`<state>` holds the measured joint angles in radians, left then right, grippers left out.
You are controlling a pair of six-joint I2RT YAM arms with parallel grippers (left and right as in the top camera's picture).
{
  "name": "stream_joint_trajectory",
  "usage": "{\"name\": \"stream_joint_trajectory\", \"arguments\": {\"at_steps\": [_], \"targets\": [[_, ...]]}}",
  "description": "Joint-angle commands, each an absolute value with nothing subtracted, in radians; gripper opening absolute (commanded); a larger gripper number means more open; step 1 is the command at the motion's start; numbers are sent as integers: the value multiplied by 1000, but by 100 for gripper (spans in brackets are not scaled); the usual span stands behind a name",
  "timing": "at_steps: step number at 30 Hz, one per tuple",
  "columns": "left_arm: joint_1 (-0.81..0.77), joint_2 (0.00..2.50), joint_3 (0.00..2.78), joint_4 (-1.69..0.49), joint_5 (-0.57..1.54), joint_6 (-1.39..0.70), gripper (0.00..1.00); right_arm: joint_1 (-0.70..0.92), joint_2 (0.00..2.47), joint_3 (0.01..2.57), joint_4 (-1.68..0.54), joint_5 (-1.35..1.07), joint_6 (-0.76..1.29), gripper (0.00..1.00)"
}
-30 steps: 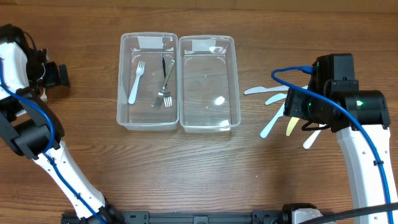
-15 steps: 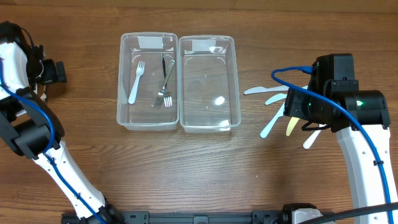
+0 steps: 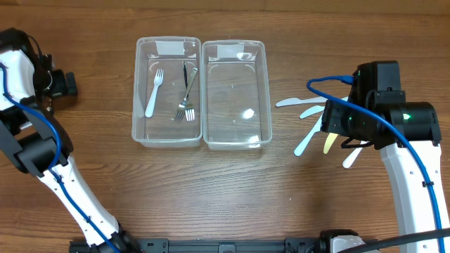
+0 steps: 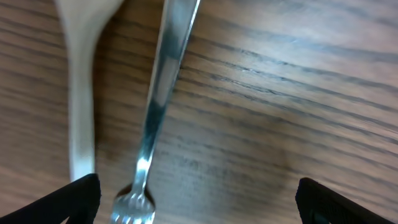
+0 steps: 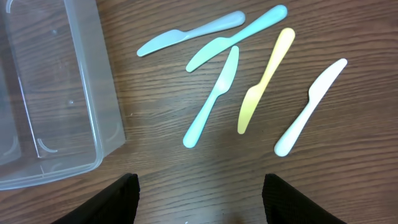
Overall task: Pack container
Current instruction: 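Lower the left gripper onto the remaining metal fork and grasp it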
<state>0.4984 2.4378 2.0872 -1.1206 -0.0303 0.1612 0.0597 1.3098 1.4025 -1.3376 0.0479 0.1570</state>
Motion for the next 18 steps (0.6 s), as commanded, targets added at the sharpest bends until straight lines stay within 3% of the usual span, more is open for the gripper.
{"name": "stream_joint_trajectory", "arguments": {"at_steps": [1, 10, 14, 15, 18], "targets": [[503, 2481, 2090, -1118, -33, 180, 100, 57, 1293, 1428, -1338, 43, 157, 66], [503, 2486, 2090, -1111, -33, 180, 97, 57, 1293, 1428, -1338, 43, 157, 66], [503, 2486, 2090, -1111, -33, 180, 79, 57, 1293, 1428, -1338, 43, 157, 66], [503, 2486, 2090, -1111, -33, 180, 67, 57, 1293, 1428, -1338, 43, 157, 66], [503, 2486, 2090, -1111, -33, 180, 50, 57, 1293, 1428, -1338, 43, 157, 66]]}}
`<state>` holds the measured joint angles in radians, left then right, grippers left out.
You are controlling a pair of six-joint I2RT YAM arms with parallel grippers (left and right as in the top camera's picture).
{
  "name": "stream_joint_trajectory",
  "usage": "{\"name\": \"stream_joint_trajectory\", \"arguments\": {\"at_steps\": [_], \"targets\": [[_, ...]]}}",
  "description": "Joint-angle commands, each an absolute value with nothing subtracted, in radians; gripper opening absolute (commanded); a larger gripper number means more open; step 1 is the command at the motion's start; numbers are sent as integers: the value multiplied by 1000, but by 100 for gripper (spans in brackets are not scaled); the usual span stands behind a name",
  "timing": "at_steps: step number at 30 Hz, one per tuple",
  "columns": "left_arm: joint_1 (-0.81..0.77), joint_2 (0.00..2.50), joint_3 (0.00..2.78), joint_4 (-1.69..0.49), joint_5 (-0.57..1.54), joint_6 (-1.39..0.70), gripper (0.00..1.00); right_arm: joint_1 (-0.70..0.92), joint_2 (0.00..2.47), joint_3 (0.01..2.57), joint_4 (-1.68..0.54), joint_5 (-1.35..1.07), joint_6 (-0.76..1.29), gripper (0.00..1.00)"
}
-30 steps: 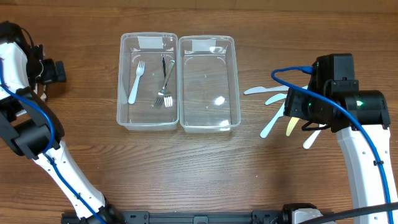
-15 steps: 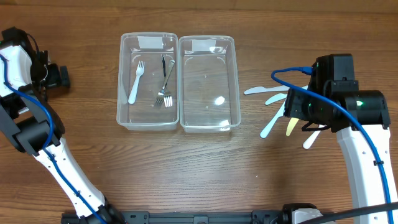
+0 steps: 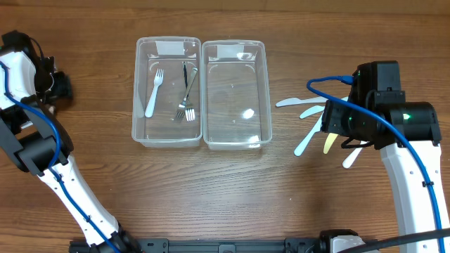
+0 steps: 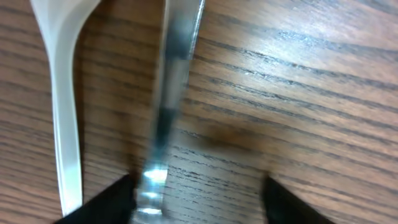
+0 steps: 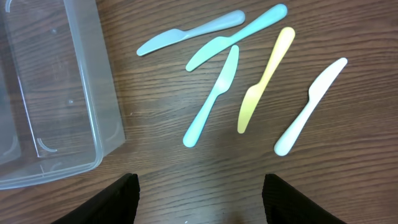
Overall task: Pack container
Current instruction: 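Lower the left gripper onto the remaining metal fork and grasp it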
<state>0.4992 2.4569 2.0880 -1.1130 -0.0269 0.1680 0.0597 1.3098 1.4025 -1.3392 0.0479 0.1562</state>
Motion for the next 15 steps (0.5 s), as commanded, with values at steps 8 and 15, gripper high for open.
{"name": "stream_joint_trajectory", "arguments": {"at_steps": [8, 15], "targets": [[503, 2486, 2090, -1111, -33, 179, 34, 57, 1293, 1428, -1338, 43, 157, 66], [503, 2486, 2090, -1113, -33, 180, 16, 57, 1293, 1428, -1338, 43, 157, 66]]}}
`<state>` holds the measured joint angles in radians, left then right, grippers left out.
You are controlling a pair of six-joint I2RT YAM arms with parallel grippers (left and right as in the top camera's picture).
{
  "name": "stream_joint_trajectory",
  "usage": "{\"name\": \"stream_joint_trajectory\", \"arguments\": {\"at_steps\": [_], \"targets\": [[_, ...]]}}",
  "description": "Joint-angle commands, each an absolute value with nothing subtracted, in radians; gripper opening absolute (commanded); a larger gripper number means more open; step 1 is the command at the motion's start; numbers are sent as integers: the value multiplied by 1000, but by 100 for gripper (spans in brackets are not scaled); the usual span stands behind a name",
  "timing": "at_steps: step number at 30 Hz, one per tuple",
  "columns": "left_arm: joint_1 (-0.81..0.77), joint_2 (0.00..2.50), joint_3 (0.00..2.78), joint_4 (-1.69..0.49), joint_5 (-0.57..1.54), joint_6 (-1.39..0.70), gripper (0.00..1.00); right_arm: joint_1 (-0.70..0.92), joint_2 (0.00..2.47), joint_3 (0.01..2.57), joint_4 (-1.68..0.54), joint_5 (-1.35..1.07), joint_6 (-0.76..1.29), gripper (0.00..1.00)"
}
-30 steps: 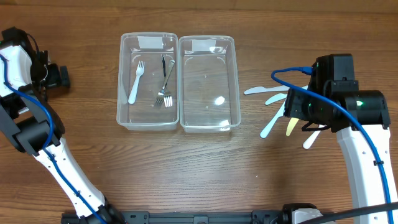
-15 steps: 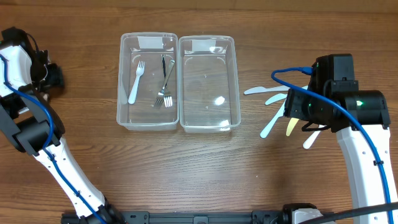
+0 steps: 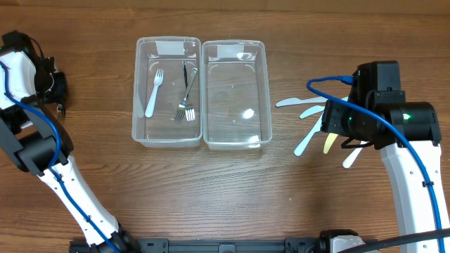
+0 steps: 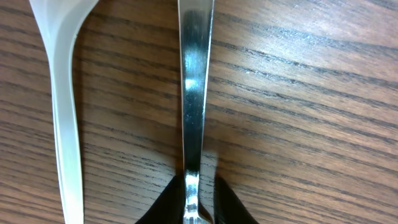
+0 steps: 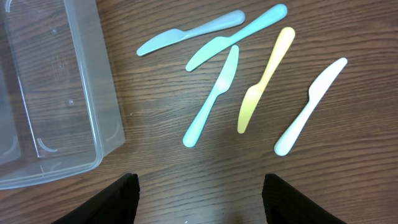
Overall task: Pack container
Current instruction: 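Lower the left gripper onto the remaining metal fork and grasp it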
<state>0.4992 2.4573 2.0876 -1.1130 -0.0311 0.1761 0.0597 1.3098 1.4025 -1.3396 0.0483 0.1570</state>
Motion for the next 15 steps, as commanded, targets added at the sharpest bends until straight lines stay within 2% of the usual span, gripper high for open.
{"name": "stream_joint_trajectory", "arguments": {"at_steps": [1, 3, 5, 15], "targets": [[503, 2486, 2090, -1113, -33, 180, 14, 57, 1293, 1428, -1338, 44, 157, 66], [503, 2486, 2090, -1113, -33, 180, 11, 57, 1293, 1428, -1338, 43, 157, 66], [503, 2485, 2090, -1114, -34, 180, 4, 57, 1293, 1428, -1338, 44, 157, 66], [494, 2415, 2130, -1189, -34, 148, 4, 57, 1293, 1428, -1330, 44, 157, 66]]}}
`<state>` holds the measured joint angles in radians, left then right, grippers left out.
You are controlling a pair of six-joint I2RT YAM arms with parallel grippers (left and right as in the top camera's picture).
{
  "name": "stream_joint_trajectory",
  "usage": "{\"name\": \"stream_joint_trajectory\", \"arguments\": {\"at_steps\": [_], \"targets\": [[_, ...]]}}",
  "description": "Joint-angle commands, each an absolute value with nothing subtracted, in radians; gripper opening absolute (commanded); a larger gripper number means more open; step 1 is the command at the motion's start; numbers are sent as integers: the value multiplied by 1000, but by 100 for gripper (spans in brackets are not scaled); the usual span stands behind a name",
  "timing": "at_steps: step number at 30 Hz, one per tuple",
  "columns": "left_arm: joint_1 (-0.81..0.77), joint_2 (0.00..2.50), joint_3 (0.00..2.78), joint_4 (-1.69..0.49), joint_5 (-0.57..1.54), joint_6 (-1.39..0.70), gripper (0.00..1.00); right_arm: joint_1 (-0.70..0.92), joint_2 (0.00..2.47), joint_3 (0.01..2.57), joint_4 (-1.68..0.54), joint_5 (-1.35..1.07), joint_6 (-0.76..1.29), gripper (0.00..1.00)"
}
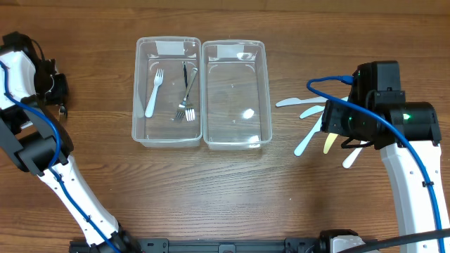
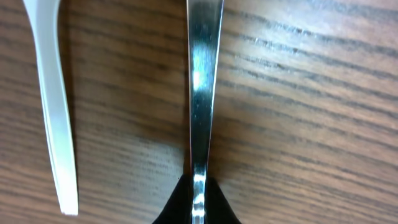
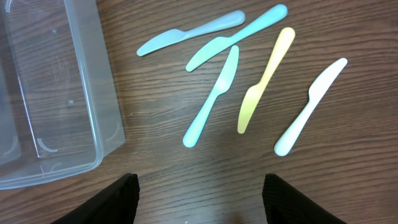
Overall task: Pack container
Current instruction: 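Lower the left gripper onto the remaining metal fork and grasp it, then place the metal fork into the left container and release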
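Observation:
Two clear plastic containers stand side by side: the left one holds a white fork and metal forks, the right one holds nothing I can make out. My left gripper is shut on a metal fork at the table's far left, with a white plastic utensil lying beside it. Several plastic knives lie on the wood: pale blue, mint, light blue, yellow, white. My right gripper hangs open above bare wood below them.
The corner of the right container fills the left of the right wrist view. A blue cable loops over the right arm. The knives lie to the right of the containers.
The left gripper's fingers have drawn tighter on the metal fork, and the fork and white utensil sit slightly lower in the wrist view. The right arm has not moved.
The left gripper stood wide open over the metal fork and white utensil at the far left. Then its fingers were narrower around the fork, then nearly shut, and now shut on it. The right gripper stayed open by the knives throughout.

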<state>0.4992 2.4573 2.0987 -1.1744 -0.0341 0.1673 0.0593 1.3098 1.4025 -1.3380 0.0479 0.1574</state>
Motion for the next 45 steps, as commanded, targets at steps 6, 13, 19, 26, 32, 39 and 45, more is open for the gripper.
{"name": "stream_joint_trajectory", "arguments": {"at_steps": [6, 13, 19, 26, 32, 39, 45], "targets": [[448, 2207, 2130, -1234, -26, 96, 4, 57, 1293, 1428, -1309, 44, 157, 66], [281, 1908, 2130, -1287, 19, 52, 4, 57, 1293, 1428, -1307, 44, 157, 66], [45, 1798, 2130, -1328, 17, 14, 4, 57, 1293, 1428, -1308, 43, 157, 66], [-155, 1913, 2105, -1346, 13, -31, 4, 57, 1293, 1428, -1315, 43, 157, 66], [-236, 2106, 2105, -1339, 20, -41, 4, 57, 1293, 1428, -1316, 43, 157, 66], [-272, 2296, 2105, -1354, 20, -41, 4, 57, 1293, 1428, -1320, 43, 157, 66], [-270, 2295, 2122, -1365, 19, -11, 40, 57, 1293, 1428, -1320, 43, 157, 66]]}}
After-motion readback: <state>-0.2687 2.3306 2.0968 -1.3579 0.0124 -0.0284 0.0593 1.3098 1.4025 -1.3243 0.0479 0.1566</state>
